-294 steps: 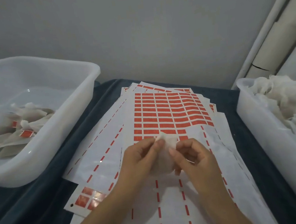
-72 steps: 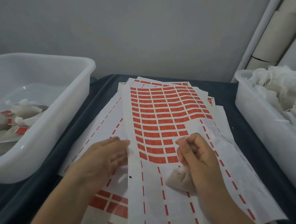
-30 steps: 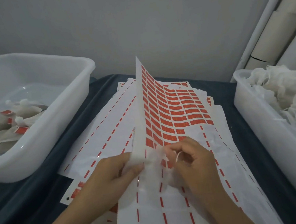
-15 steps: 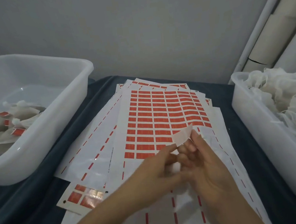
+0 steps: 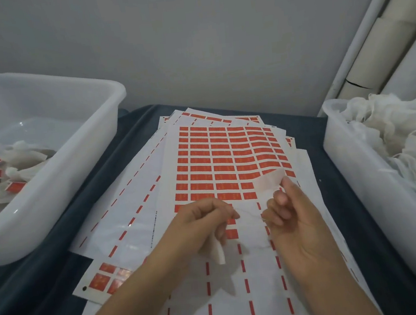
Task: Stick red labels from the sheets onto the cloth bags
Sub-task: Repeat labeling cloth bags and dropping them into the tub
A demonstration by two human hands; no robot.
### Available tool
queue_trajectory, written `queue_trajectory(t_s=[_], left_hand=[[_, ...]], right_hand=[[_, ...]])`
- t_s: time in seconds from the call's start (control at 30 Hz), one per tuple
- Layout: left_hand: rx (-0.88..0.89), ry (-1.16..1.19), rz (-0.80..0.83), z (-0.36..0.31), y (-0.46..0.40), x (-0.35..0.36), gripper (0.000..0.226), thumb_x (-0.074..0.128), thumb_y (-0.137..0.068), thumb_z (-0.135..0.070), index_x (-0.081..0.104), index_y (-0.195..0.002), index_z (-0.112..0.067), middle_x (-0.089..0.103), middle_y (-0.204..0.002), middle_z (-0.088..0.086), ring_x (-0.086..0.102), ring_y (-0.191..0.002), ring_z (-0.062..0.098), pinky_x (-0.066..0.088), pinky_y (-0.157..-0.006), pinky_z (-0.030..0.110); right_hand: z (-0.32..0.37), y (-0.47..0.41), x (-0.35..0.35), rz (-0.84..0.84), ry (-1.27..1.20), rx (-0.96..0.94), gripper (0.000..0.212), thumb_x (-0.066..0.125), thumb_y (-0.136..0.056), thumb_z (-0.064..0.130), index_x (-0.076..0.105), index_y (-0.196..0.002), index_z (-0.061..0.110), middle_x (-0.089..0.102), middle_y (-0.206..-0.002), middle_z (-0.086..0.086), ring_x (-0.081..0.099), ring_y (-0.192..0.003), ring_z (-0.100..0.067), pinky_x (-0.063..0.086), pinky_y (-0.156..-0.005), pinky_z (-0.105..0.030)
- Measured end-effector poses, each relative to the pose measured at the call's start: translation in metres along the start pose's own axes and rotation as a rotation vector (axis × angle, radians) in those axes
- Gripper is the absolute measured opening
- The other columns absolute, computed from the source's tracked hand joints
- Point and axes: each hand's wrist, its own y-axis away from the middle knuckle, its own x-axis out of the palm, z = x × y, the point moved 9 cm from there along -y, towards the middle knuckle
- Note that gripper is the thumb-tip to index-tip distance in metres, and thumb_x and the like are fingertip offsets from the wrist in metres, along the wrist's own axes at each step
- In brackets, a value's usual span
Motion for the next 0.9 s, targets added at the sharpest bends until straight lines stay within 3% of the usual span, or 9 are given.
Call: queue_trajectory(t_s=[0.1,0.17,0.23,0.37,0.43,0.53,0.67,0.8,0.9], left_hand=[[0.023,0.094,-0.175,-0.004,0.0,-0.023,0.018,0.065,-0.083,-0.03,0.072,-0.067,-0.029,0.069,-0.069,-0.01,0.063,-0.063,0.011,0.049,-0.057,0.021],[0.056,0.105,-0.255,-0.007,0.001,-0.033,0.013,0.067,-0.08,-0.03,0.071,-0.069,-0.029,0.071,-0.079,-0.014,0.064,-0.063,0.01,0.046,-0.051,0.016],[0.083,0.088,-0.295,-0.012,0.002,-0.038,0.01,0.066,-0.08,-0.03,0.07,-0.071,-0.028,0.069,-0.071,-0.016,0.064,-0.057,0.005,0.043,-0.046,0.011],[0.115,0.09,-0.317,-0.017,0.002,-0.042,0.007,0.064,-0.078,-0.032,0.067,-0.078,-0.026,0.068,-0.065,-0.019,0.064,-0.062,-0.005,0.044,-0.045,0.007],[0.128,0.095,-0.307,-0.019,0.003,-0.04,0.006,0.063,-0.077,-0.032,0.066,-0.077,-0.027,0.067,-0.07,-0.026,0.065,-0.068,-0.007,0.045,-0.047,0.007],[0.155,0.115,-0.276,-0.022,0.004,-0.034,0.005,0.062,-0.08,-0.028,0.066,-0.077,-0.028,0.067,-0.067,-0.026,0.066,-0.067,-0.005,0.044,-0.047,0.006],[0.169,0.148,-0.293,-0.023,0.006,-0.035,0.013,0.061,-0.071,-0.038,0.066,-0.078,-0.028,0.067,-0.071,-0.027,0.067,-0.07,-0.003,0.048,-0.049,0.009],[0.22,0.143,-0.317,-0.027,0.009,-0.036,0.027,0.058,-0.058,-0.045,0.065,-0.079,-0.029,0.067,-0.073,-0.029,0.067,-0.073,-0.004,0.049,-0.051,0.009],[0.268,0.104,-0.281,-0.031,0.01,-0.032,0.024,0.056,-0.06,-0.044,0.064,-0.079,-0.031,0.066,-0.073,-0.029,0.065,-0.073,-0.005,0.047,-0.053,0.006]], right_hand=[[0.018,0.003,-0.001,-0.013,0.32,-0.156,0.024,0.061,-0.081,0.033,0.071,-0.1,0.024,0.073,-0.093,0.004,0.068,-0.07,-0.01,0.054,-0.065,-0.018],[0.025,0.007,0.006,-0.011,0.534,-0.257,0.024,0.058,-0.079,0.038,0.07,-0.099,0.035,0.071,-0.102,0.012,0.069,-0.091,-0.007,0.055,-0.072,-0.018],[0.024,0.011,0.014,0.013,0.658,-0.277,0.025,0.055,-0.076,0.046,0.067,-0.098,0.047,0.07,-0.103,0.019,0.067,-0.095,-0.005,0.055,-0.072,-0.019],[0.023,0.01,0.007,-0.064,0.69,-0.259,0.037,0.06,-0.059,0.058,0.066,-0.09,0.038,0.071,-0.098,0.018,0.069,-0.093,-0.014,0.053,-0.087,-0.037],[0.02,0.009,0.009,-0.058,0.716,-0.234,0.043,0.065,-0.058,0.052,0.061,-0.096,0.034,0.07,-0.095,0.023,0.068,-0.092,-0.009,0.053,-0.085,-0.03],[0.012,0.012,0.02,0.03,0.705,-0.2,0.034,0.065,-0.066,0.033,0.065,-0.098,0.026,0.071,-0.093,0.021,0.067,-0.091,-0.002,0.052,-0.064,-0.011],[0.007,0.014,0.021,0.063,0.682,-0.145,0.028,0.062,-0.066,0.031,0.066,-0.091,0.019,0.073,-0.093,0.013,0.069,-0.091,-0.009,0.055,-0.074,-0.017],[-0.009,0.015,0.025,0.141,0.576,0.023,0.051,0.064,-0.058,0.043,0.062,-0.104,0.021,0.07,-0.106,0.016,0.066,-0.1,-0.006,0.055,-0.079,-0.021],[-0.02,0.018,0.032,0.191,0.556,0.094,0.055,0.065,-0.047,0.054,0.068,-0.098,0.032,0.065,-0.114,0.021,0.063,-0.106,-0.005,0.049,-0.091,-0.028]])
